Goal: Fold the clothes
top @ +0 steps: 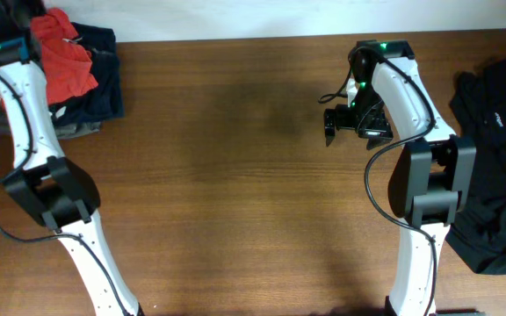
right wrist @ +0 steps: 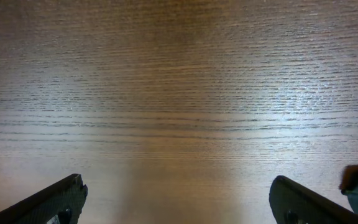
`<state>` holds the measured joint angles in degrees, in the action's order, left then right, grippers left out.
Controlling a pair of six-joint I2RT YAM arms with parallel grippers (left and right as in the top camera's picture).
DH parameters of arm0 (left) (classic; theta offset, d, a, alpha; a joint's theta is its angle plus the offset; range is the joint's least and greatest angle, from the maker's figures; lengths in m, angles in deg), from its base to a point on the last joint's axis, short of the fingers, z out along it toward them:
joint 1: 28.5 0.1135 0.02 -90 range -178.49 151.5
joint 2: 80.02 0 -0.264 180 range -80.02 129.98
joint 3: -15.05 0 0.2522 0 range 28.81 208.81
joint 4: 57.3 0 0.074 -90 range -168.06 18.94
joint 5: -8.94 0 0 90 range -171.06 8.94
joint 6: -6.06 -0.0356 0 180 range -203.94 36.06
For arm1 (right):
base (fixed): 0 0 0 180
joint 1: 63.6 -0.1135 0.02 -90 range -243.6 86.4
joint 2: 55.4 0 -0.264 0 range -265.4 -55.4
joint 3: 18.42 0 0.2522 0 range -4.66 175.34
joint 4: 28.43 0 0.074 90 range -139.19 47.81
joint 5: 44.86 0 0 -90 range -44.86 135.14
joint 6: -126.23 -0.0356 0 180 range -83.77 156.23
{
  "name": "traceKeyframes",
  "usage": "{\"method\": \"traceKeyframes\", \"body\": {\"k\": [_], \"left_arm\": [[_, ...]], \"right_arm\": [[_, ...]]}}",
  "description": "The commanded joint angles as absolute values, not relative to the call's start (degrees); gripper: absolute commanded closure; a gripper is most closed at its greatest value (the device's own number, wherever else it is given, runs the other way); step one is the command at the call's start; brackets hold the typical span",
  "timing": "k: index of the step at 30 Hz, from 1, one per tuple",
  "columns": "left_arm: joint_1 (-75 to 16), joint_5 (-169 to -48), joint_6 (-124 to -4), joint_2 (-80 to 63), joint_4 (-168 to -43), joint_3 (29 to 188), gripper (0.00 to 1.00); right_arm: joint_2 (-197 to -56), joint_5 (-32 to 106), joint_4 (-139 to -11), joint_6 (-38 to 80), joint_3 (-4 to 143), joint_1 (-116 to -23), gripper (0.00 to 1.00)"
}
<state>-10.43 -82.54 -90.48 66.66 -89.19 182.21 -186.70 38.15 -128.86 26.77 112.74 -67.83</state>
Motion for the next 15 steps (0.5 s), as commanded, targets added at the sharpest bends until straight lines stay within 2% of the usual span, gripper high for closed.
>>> {"method": "traceKeyframes", "body": {"k": [1,5,9,13,14,15], "left_arm": [[-10.02,-83.23,-90.35,74.04,-90.02,181.47,0.91],[-9.91,-83.15,-89.96,79.75,-90.0,181.47,0.81],[-9.75,-83.08,-89.72,83.29,-91.68,181.47,0.65],[-10.41,-83.23,-89.76,81.98,-91.9,182.03,0.45],[-10.61,-83.23,-89.76,81.15,-91.81,182.43,0.37],[-10.8,-83.23,-89.76,80.12,-91.75,182.97,0.23]], "right_arm": [[-186.92,38.04,-128.99,26.34,113.72,-68.2,0.01],[-186.92,38.04,-129.41,26.34,113.72,-68.2,0.01],[-186.92,38.04,-129.69,26.34,113.72,-68.2,0.01],[-186.92,38.07,-129.84,26.34,113.72,-68.2,0.02],[-186.92,38.07,-129.82,26.34,113.72,-68.2,0.01],[-186.92,38.09,-129.82,26.34,113.72,-68.2,0.01]]}}
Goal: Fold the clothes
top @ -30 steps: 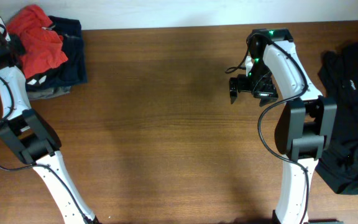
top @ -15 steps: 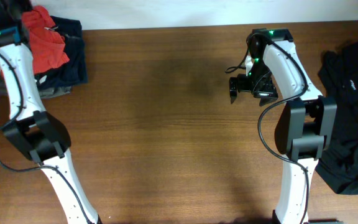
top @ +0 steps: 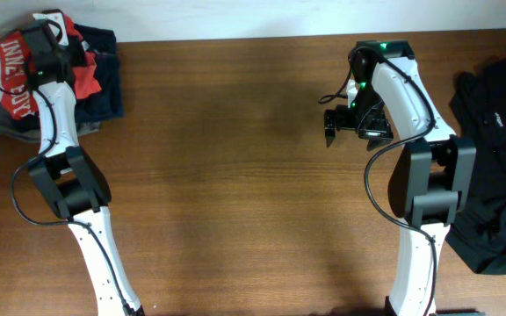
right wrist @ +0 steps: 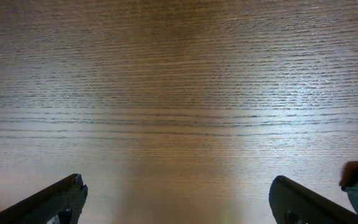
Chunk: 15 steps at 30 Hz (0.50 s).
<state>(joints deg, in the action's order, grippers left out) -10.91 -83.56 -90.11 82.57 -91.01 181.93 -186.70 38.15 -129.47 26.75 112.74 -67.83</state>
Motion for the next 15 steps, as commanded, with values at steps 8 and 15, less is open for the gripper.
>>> {"method": "traceKeyframes", "body": {"k": [8,15], "left_arm": [[-13.88,-83.28,-89.74,65.54,-99.16,185.84,0.01],[-17.49,-83.28,-89.74,51.68,-111.09,185.84,0.01]], "right_arm": [[-186.88,38.28,-127.79,26.32,113.96,-68.07,0.01],[-184.78,42.04,-132.51,26.32,120.22,-68.04,0.01]]}}
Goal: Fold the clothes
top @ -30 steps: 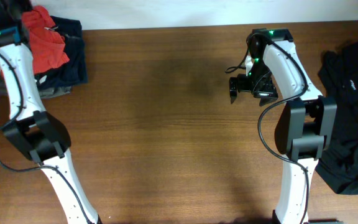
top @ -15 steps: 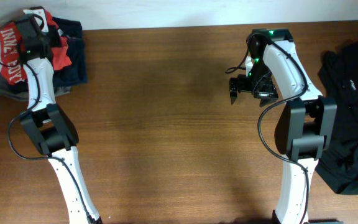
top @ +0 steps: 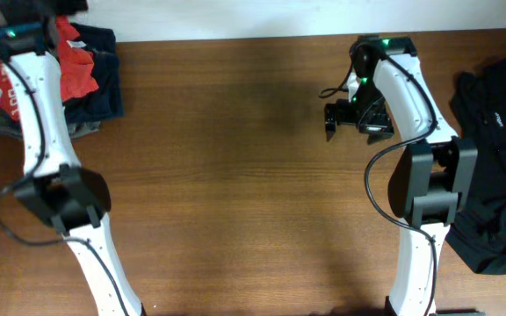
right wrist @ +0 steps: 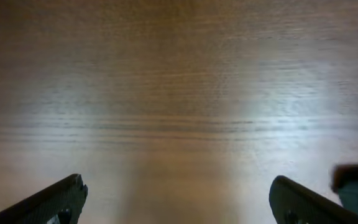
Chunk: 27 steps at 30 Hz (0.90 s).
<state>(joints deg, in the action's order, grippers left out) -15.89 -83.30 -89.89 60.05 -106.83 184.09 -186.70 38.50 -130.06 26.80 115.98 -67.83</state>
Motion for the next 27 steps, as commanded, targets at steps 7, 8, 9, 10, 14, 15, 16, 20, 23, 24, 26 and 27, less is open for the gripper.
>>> {"method": "traceKeyframes", "body": {"k": [7,8,9,10,14,15,16,20,23,24,26,27], "left_arm": [[-19.68,-83.28,-89.74,45.34,-121.76,185.84,0.01],[-19.89,-83.28,-89.74,44.65,-124.8,185.84,0.01],[-20.13,-83.3,-89.74,44.12,-127.09,185.84,0.01],[-20.27,-83.3,-89.72,43.84,-128.75,185.84,0.01],[-21.05,-83.28,-89.74,43.55,-131.46,185.82,0.01],[-21.23,-83.3,-89.72,43.55,-132.05,185.82,0.01],[-21.32,-83.28,-89.74,43.55,-132.97,185.82,0.01],[-21.38,-83.3,-89.74,43.62,-134.89,185.82,0.01],[-21.38,-83.28,-89.74,43.62,-136.23,185.82,0.01],[-21.38,-83.3,-89.74,43.62,-136.91,185.82,0.01],[-21.38,-83.3,-89.72,43.62,-136.97,185.82,0.01],[-21.38,-83.3,-89.74,43.64,-137.26,185.82,0.01]], "right_arm": [[-175.25,43.46,-139.42,26.34,123.34,-68.15,0.01],[-173.41,43.44,-139.55,26.34,123.25,-68.22,0.01],[-171.54,43.42,-139.55,26.34,123.14,-68.39,0.01],[-169.33,43.44,-139.53,26.34,123.1,-68.72,0.01],[-160.15,43.6,-139.55,27.41,122.86,-71.34,0.01],[-157.31,44.25,-139.55,27.8,122.51,-72.5,0.01],[-154.84,45.39,-139.55,27.85,121.99,-73.62,0.01],[-143.97,51.77,-139.53,26.42,117.64,-77.86,0.01],[-135.51,53.98,-139.53,23.63,112.06,-78.62,0.01],[-131.65,54.0,-139.53,23.26,109.13,-78.51,0.01],[-126.84,54.0,-139.51,23.28,105.44,-78.53,0.01],[-124.06,54.0,-139.51,23.26,103.32,-78.53,0.01]]}}
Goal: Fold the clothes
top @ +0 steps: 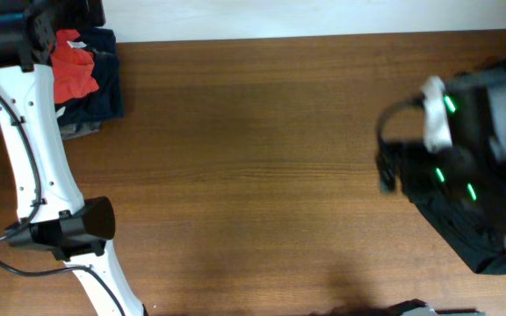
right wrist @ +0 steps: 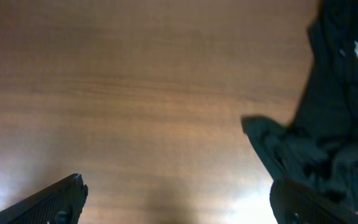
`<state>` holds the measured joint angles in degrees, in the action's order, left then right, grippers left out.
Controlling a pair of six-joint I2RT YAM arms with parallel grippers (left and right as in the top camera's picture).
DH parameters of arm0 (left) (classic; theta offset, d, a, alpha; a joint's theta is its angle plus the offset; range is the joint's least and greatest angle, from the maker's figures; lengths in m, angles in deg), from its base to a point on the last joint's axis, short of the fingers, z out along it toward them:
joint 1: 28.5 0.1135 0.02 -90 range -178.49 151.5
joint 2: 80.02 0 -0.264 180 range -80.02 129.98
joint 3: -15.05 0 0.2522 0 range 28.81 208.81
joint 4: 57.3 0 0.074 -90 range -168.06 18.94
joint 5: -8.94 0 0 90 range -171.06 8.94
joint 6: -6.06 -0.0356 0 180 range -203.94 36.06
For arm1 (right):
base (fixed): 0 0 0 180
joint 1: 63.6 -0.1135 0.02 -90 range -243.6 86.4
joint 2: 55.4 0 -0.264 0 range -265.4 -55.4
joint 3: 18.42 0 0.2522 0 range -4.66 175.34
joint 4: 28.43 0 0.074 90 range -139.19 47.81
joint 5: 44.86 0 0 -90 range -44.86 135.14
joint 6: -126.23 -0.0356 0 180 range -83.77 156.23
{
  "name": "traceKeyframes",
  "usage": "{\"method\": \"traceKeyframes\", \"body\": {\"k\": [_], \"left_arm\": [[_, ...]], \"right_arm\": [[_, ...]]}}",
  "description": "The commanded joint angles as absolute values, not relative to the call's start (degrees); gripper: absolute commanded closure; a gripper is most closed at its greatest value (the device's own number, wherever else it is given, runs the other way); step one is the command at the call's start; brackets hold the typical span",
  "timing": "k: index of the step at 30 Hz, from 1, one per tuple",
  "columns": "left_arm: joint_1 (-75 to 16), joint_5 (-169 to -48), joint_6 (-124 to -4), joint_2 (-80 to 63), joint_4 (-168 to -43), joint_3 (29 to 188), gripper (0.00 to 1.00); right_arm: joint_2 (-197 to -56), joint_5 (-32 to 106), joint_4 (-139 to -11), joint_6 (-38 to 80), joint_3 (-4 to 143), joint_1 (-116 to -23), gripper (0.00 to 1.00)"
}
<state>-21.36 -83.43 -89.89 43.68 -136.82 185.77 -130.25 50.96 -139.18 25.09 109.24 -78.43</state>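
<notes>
A heap of black clothes (top: 477,233) lies at the table's right edge. In the right wrist view it fills the right side (right wrist: 331,124). My right arm (top: 468,101) is blurred and close to the overhead camera, above the heap's left border. My right gripper (right wrist: 176,190) is open, its fingers (right wrist: 55,199) wide apart over bare wood beside the black cloth. At the far left corner is a pile with a red garment (top: 73,68) on navy cloth (top: 105,83). My left gripper (top: 67,12) hangs over that pile at the picture's top edge; its jaws do not show.
Grey cloth (top: 79,130) pokes out under the left pile. The brown wooden table (top: 253,175) runs between the two heaps. The left arm's white links (top: 33,132) stretch along the left side from its base near the front edge.
My right arm has left the back of the table and is now raised and blurred over the black heap's left border; black cloth now shows in its wrist view. The left gripper moved slightly right above the pile.
At first my left gripper was at the far-left pile with the red garment. Then the red cloth showed white lettering left of the pile, later partly there. Now it lies on the pile. My right gripper stayed open over bare wood at the back, then moved to the black heap.
</notes>
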Motion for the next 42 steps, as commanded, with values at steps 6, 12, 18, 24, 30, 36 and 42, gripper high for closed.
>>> {"method": "traceKeyframes", "body": {"k": [6,12,18,24,30,36,42], "left_arm": [[-21.38,-83.28,-89.74,43.64,-139.75,185.82,0.01],[-21.38,-83.26,-89.76,43.64,-140.8,185.82,0.01],[-21.38,-83.26,-89.74,43.64,-140.8,185.82,0.01],[-21.38,-83.26,-89.74,43.64,-140.8,185.82,0.01],[-21.38,-83.26,-89.74,43.64,-140.84,185.82,0.01],[-21.38,-83.26,-89.74,43.64,-140.84,185.82,0.01],[-21.38,-83.26,-89.76,43.64,-140.86,185.82,0.01]], "right_arm": [[-113.13,54.87,-139.51,23.04,95.39,-78.53,0.01],[-109.07,55.94,-139.48,23.06,93.75,-78.53,0.01],[-109.22,56.36,-139.48,23.08,93.75,-78.53,0.01],[-109.22,56.32,-139.51,23.08,93.75,-78.53,0.01],[-109.22,56.32,-139.51,23.08,93.75,-78.53,0.01],[-109.22,56.21,-139.51,24.39,93.75,-78.53,0.01],[-108.02,56.38,-137.06,25.66,92.09,-76.59,0.02]]}}
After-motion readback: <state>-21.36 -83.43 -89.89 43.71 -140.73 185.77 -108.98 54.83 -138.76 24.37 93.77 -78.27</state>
